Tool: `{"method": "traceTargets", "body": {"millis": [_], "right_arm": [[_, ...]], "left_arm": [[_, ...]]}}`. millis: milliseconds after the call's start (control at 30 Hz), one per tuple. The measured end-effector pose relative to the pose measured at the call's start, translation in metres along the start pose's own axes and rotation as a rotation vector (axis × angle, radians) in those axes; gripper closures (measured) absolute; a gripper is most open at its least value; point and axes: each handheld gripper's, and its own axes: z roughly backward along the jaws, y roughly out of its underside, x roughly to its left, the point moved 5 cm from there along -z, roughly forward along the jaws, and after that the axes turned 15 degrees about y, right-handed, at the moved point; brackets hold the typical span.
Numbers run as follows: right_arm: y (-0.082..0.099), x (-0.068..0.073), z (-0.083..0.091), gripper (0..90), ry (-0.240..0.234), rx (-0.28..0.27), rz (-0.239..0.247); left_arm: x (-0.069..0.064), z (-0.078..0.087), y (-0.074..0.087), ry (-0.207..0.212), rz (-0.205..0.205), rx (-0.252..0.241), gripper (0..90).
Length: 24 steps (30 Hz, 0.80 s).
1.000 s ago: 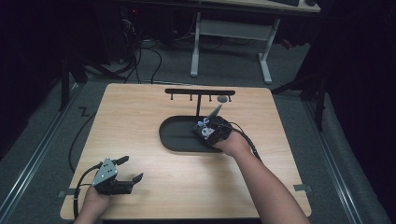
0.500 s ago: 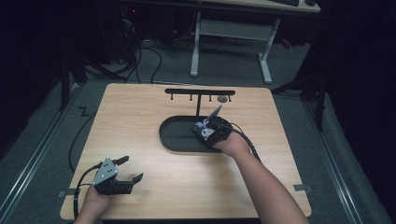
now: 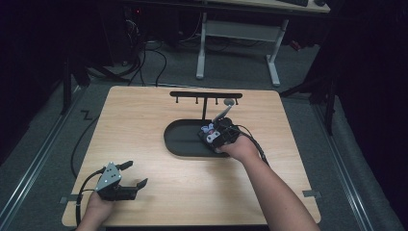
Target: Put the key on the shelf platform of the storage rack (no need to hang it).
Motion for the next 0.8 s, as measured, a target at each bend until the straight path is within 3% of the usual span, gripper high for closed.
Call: {"method": "traceTargets", "body": {"millis": [367, 800], "right_arm": [[0.008, -0.002, 0.017, 24.3, 0.005, -0.042, 0.004], [0.014, 0.001, 0.02, 27.0, 0.017, -0.082, 0.014]], "left_arm": [[0.0, -0.001, -0.001, 0.003, -0.004, 0.006, 15.2], [0.0, -0.001, 0.0, 0.003, 0.0, 0.004, 15.2]]}}
